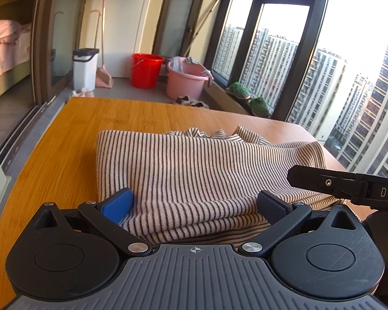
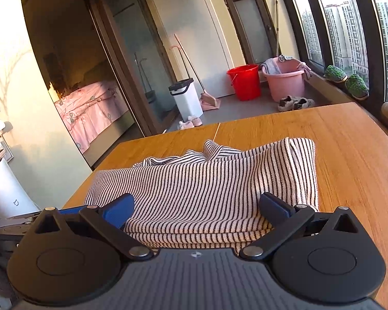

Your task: Fold clothes

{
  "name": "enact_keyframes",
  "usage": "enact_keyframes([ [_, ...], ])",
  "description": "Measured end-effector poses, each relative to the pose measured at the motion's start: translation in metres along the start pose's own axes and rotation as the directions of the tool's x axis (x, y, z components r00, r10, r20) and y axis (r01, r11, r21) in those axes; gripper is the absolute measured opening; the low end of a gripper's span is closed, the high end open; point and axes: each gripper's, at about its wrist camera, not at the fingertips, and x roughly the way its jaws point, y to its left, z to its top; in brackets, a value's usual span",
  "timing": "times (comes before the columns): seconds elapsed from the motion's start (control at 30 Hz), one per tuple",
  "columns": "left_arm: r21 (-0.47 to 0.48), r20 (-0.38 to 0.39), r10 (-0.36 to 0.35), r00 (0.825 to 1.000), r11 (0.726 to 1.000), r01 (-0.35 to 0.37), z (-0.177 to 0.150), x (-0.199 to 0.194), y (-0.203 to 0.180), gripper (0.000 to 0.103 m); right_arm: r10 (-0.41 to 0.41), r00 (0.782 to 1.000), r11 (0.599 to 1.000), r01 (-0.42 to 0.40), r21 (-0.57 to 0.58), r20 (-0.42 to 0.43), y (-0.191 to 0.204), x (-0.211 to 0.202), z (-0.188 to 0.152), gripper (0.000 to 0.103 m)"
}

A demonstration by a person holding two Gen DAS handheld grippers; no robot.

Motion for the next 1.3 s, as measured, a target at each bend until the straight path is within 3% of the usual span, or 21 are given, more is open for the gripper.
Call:
enact_keyframes([
  [0.5,0.0,-0.001,0.0,1.0,1.0,0.0,0.002,-0.001,0.003,0.103,0.018,0.999,1.0,-0.019,-0.012,-0.028,0.003,0.003,0.0,0.103],
  [0.67,0.0,-0.001,-0.002,1.0,1.0,0.002,0.002,-0.002,0.005,0.103,-0.054,0.998,0.997,0.055,-0.045,0.009,0.013,-0.006,0.001,0.102],
  [0.8,0.0,0.0,-0.003,1.0,1.0,0.003,0.001,-0.003,0.006,0.103,-0.114,0.991,0.989,0.119,-0.083,0.067,0.019,-0.023,0.005,0.082],
  [0.83,-0.001,0.0,-0.004,1.0,1.0,0.004,0.001,-0.003,0.006,0.103,-0.13,0.991,0.988,0.133,-0.082,0.043,0.016,-0.021,0.005,0.08],
  [0.9,-0.001,0.0,-0.004,1.0,1.0,0.004,0.001,-0.004,0.006,0.103,-0.166,0.986,0.983,0.164,-0.084,-0.012,0.011,-0.015,0.002,0.067],
  [1.07,-0.004,0.001,-0.007,1.0,1.0,0.007,0.002,-0.004,0.006,0.103,-0.212,0.976,0.967,0.203,-0.153,-0.041,0.015,-0.015,0.003,0.058],
  [1.17,-0.006,0.003,-0.007,1.0,1.0,0.007,0.003,-0.004,0.006,0.103,-0.247,0.968,0.956,0.237,-0.171,-0.042,0.018,-0.02,0.014,0.045],
  [1.23,-0.002,0.001,-0.003,1.0,1.0,0.003,0.004,-0.003,0.005,0.103,-0.27,0.962,0.949,0.259,-0.182,-0.042,0.02,-0.023,0.023,0.044],
  [1.3,0.003,-0.001,0.002,1.0,1.0,-0.002,0.004,-0.002,0.004,0.103,-0.246,0.969,0.951,0.241,-0.193,-0.001,0.027,-0.022,0.041,0.044],
])
